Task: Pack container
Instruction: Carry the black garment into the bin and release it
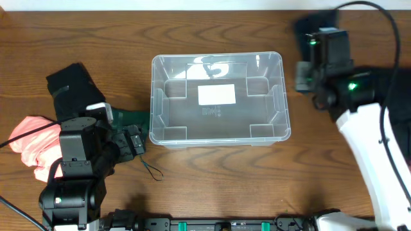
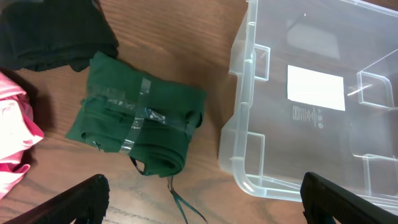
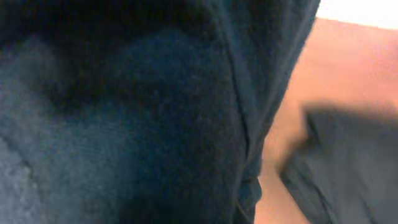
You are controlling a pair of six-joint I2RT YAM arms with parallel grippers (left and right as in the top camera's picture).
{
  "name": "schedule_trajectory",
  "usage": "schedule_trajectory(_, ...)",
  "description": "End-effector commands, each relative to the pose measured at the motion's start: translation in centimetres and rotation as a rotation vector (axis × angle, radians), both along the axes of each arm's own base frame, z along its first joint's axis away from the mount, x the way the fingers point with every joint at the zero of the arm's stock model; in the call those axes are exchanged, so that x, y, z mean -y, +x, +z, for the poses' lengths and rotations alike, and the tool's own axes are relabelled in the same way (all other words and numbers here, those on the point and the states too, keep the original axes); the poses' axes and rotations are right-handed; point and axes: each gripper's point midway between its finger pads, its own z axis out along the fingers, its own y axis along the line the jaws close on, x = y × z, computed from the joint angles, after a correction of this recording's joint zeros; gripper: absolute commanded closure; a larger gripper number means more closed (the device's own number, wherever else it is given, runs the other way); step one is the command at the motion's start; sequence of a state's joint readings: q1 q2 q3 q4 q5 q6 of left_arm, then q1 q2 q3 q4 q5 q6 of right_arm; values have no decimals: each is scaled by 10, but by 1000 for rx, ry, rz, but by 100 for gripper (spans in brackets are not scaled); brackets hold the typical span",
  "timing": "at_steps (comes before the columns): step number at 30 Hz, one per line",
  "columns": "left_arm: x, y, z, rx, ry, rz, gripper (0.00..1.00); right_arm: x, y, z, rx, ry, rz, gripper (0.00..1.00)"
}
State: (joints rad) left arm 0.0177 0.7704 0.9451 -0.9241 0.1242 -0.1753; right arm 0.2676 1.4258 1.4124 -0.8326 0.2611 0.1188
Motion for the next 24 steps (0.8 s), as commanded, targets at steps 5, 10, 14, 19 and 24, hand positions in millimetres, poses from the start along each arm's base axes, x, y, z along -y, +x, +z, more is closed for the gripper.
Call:
schedule_trajectory(5,1,1,6,15,12,-19,2,-115,-33,-47,-135,-168,536,99)
schedule_trajectory(10,1,1,6,15,12,-19,2,-140,-50,-109,-289,-254,660,99)
schedule_trajectory(14,1,1,6,15,12,-19,2,-142,-60,-144,-399,-292,685,99)
schedule_trajectory(19,1,1,6,15,12,-19,2,-140,-66,-145,-426,-324,714,53)
schedule_trajectory(24,1,1,6,16,12,-19,2,-127,-48,-84,-223,-306,575,1)
